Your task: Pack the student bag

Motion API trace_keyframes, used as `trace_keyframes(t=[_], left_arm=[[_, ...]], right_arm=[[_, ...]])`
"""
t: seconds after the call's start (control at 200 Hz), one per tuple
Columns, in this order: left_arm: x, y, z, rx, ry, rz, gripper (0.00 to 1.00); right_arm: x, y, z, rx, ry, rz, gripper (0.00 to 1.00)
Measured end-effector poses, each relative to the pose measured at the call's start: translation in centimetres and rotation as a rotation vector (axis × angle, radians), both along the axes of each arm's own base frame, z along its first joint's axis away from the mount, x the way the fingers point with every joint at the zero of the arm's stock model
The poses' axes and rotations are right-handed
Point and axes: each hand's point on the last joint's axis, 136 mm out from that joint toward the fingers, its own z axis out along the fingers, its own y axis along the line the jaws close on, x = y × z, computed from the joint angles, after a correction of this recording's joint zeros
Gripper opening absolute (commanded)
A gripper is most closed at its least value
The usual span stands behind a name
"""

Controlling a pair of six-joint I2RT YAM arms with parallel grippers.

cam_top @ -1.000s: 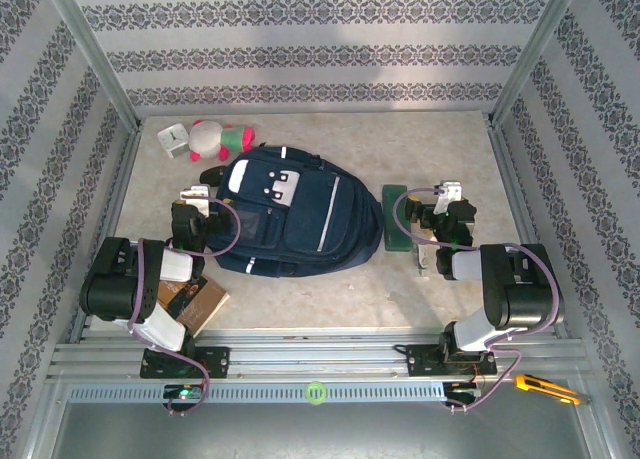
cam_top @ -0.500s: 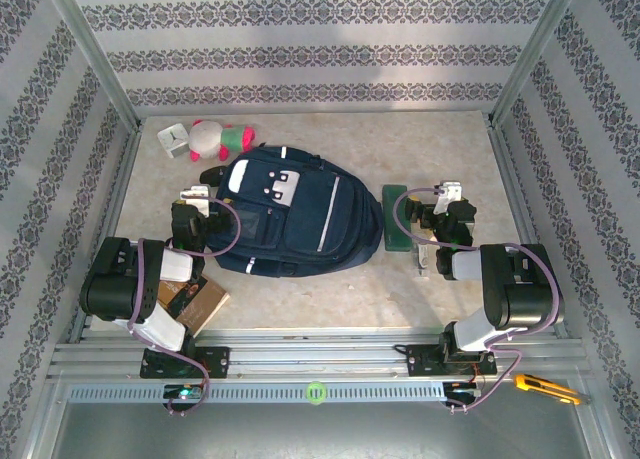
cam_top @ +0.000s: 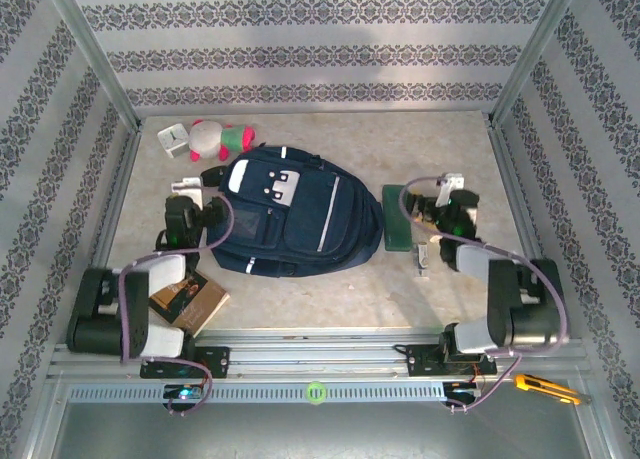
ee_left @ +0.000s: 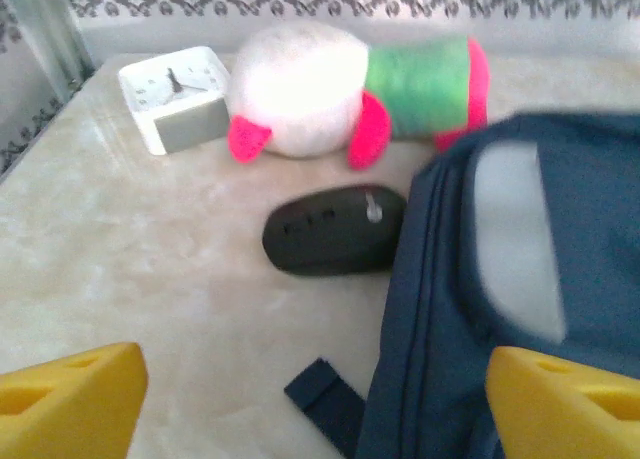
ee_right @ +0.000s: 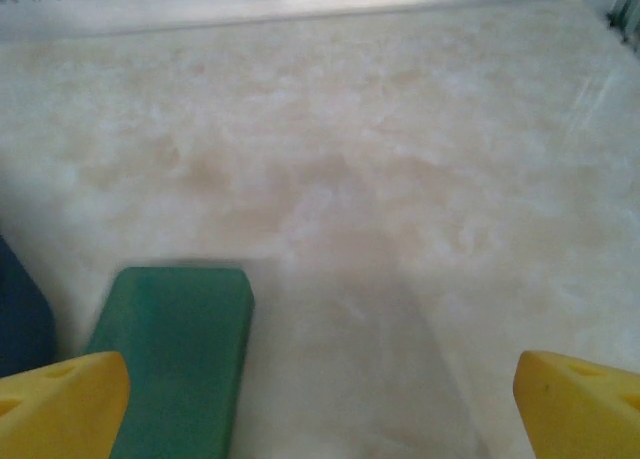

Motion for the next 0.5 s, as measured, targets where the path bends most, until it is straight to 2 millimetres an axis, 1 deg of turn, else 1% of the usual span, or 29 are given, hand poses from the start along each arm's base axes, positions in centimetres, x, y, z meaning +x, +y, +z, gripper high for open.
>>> trace_keyframes(t=[0.01, 0.025, 0.03, 0.04, 0.05, 0.07, 0.075, 0.085, 0.09, 0.095, 0.1, 0.115, 0.135, 0.155, 0.195, 0.225, 0.25, 0.265, 0.295, 0.33, 0.365, 0.395, 0.42, 0.435, 0.45, 0.48, 0.485, 0.5], left_arm=[[0.1, 0.0, 0.8, -0.011, -0.006, 0.006, 0.82], [0.2, 0.1, 1.7, -0.016, -0.010, 0.012, 0.82], [0.3, 0.1, 2.3, -0.023, -0.015, 0.014, 0.81], [0.4, 0.1, 3.0, -0.034, -0.020, 0.018, 0.81], [0.4, 0.1, 3.5, -0.039, -0.024, 0.021, 0.80], [0.6, 0.1, 5.3, -0.060, -0.042, 0.029, 0.79], [0.6, 0.1, 5.6, -0.064, -0.045, 0.030, 0.79], [0.6, 0.1, 6.3, -0.074, -0.050, 0.034, 0.78], [0.6, 0.1, 6.6, -0.076, -0.053, 0.035, 0.78], [0.6, 0.1, 6.8, -0.080, -0.056, 0.036, 0.77], [0.6, 0.1, 7.1, -0.085, -0.059, 0.037, 0.77], [0.6, 0.0, 8.3, -0.107, -0.069, 0.041, 0.75], [0.5, -0.1, 9.4, -0.130, -0.077, 0.044, 0.73], [0.3, -0.2, 10.3, -0.152, -0.078, 0.045, 0.69], [-0.1, -0.6, 11.4, -0.196, -0.067, 0.043, 0.67], [-0.5, -0.9, 11.6, -0.232, -0.043, 0.043, 0.67], [-0.8, -1.5, 11.5, -0.263, -0.012, 0.039, 0.67], [-1.0, -1.9, 11.4, -0.279, 0.008, 0.035, 0.67], [-1.4, -2.7, 10.8, -0.310, 0.052, 0.027, 0.68], [-2.1, -3.7, 9.8, -0.349, 0.113, 0.013, 0.67], [-3.0, -4.8, 8.4, -0.394, 0.184, 0.004, 0.66], [-3.8, -5.5, 7.2, -0.431, 0.244, 0.001, 0.63], [-4.4, -6.0, 6.1, -0.463, 0.290, 0.005, 0.62], [-4.7, -6.1, 5.5, -0.476, 0.313, 0.010, 0.62], [-5.2, -6.4, 4.8, -0.500, 0.341, 0.016, 0.61], [-5.9, -6.6, 3.6, -0.526, 0.383, 0.030, 0.61], [-6.1, -6.7, 3.3, -0.532, 0.393, 0.033, 0.61], [-6.4, -6.8, 2.7, -0.543, 0.411, 0.041, 0.61]], right_arm=[[0.2, 0.1, 0.5, 0.006, 0.002, 0.003, 0.98], [0.6, 0.2, 1.6, 0.016, 0.004, 0.007, 0.98], [0.8, 0.3, 2.3, 0.024, 0.000, 0.010, 0.98], [1.0, 0.4, 2.9, 0.031, 0.001, 0.016, 0.98], [1.4, 0.5, 3.9, 0.043, -0.001, 0.022, 0.98], [2.0, 0.7, 5.8, 0.058, -0.016, 0.034, 0.98], [2.2, 0.9, 6.6, 0.064, -0.021, 0.042, 0.98], [2.4, 1.0, 7.3, 0.072, -0.024, 0.048, 0.98], [2.6, 1.1, 8.1, 0.077, -0.030, 0.052, 0.98], [2.6, 1.1, 8.1, 0.077, -0.030, 0.052, 0.98], [2.9, 1.3, 9.2, 0.088, -0.041, 0.062, 0.98], [3.1, 1.5, 10.3, 0.095, -0.049, 0.074, 0.98], [3.5, 2.1, 12.4, 0.111, -0.066, 0.096, 0.98], [3.6, 2.5, 13.9, 0.123, -0.073, 0.112, 0.98], [3.7, 3.7, 16.4, 0.140, -0.081, 0.150, 0.98], [3.5, 5.0, 17.6, 0.144, -0.070, 0.180, 0.98], [3.3, 6.2, 18.1, 0.144, -0.050, 0.207, 0.98], [3.2, 6.9, 18.2, 0.145, -0.040, 0.223, 0.98], [2.9, 9.0, 18.2, 0.141, -0.003, 0.269, 0.98], [2.7, 11.1, 17.7, 0.136, 0.043, 0.320, 0.98], [2.4, 13.3, 16.7, 0.130, 0.095, 0.372, 0.98], [2.2, 15.1, 15.4, 0.121, 0.150, 0.421, 0.98], [1.9, 16.7, 13.9, 0.112, 0.208, 0.459, 0.98], [1.8, 17.2, 13.2, 0.106, 0.232, 0.472, 0.98], [1.7, 18.0, 12.1, 0.102, 0.268, 0.491, 0.97], [1.6, 18.9, 10.5, 0.093, 0.319, 0.509, 0.95], [1.6, 19.2, 9.9, 0.091, 0.336, 0.513, 0.94], [1.5, 19.5, 9.0, 0.087, 0.363, 0.518, 0.94]])
